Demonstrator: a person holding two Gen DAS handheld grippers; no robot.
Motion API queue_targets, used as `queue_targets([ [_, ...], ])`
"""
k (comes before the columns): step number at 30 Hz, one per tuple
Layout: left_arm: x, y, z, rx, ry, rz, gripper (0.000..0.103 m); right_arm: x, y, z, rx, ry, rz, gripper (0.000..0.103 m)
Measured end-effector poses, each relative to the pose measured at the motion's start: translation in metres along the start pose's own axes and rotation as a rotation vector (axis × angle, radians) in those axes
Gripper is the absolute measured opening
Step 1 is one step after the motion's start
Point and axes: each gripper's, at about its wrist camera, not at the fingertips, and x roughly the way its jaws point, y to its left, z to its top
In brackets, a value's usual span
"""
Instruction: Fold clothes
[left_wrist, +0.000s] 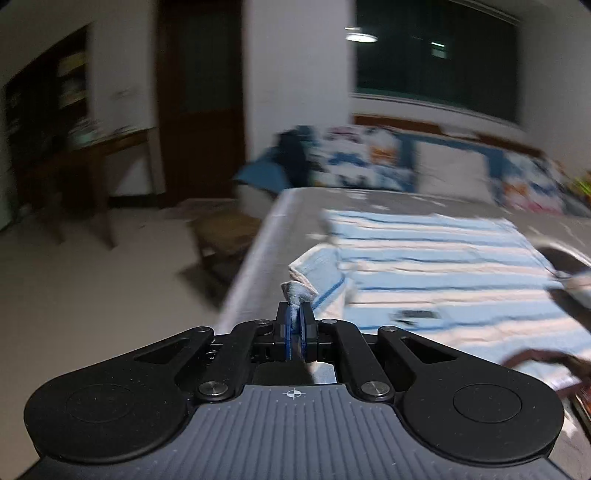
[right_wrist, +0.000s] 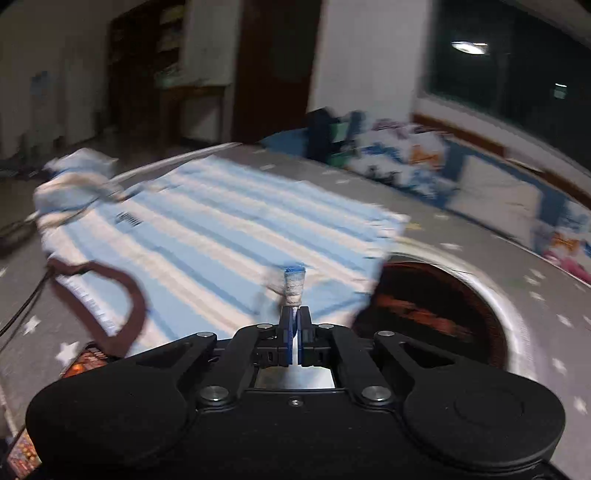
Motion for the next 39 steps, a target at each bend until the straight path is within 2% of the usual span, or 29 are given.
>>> queue_targets([
  [2,0.002,0.018,-0.001,-0.064,0.012,0.044,0.005,-0.012,-0.017,-0.009,0.066,-0.010,-0.056,0.002],
  [5,0.009,0.029,-0.006,-0.107,0.039,0.068,0.005,-0.018,-0.038,-0.025,0.162,0.010,-0.112,0.002],
  [9,0.019,0.032,-0.010,-0.114,0.068,0.071,0.005,-0.020,-0.062,-0.048,0.281,0.050,-0.171,0.003],
  [13,0.029,0.035,-0.013,-0.120,0.098,0.075,0.005,-0.015,-0.072,-0.056,0.314,0.072,-0.187,0.003],
  [16,0.030,0.038,-0.014,-0.116,0.101,0.087,0.007,-0.013,-0.064,-0.053,0.259,0.057,-0.198,0.004],
  [20,0.025,0.038,-0.013,-0.096,0.089,0.111,0.007,-0.004,-0.058,-0.046,0.238,0.059,-0.170,0.005],
  [22,0.021,0.038,-0.012,-0.084,0.080,0.124,0.010,0.002,-0.057,-0.046,0.245,0.064,-0.159,0.010],
  [26,0.014,0.037,-0.010,-0.061,0.062,0.148,0.031,0.007,-0.059,-0.050,0.280,0.085,-0.156,0.020],
  [31,0.005,0.035,-0.008,-0.032,0.039,0.179,0.038,0.008,-0.063,-0.055,0.312,0.101,-0.166,0.031],
  [35,-0.002,0.018,-0.002,0.020,0.000,0.166,0.041,0.010,-0.064,-0.057,0.323,0.111,-0.175,0.042],
  [39,-0.004,0.011,0.007,0.017,-0.016,0.154,0.045,0.013,-0.063,-0.059,0.325,0.116,-0.177,0.042],
])
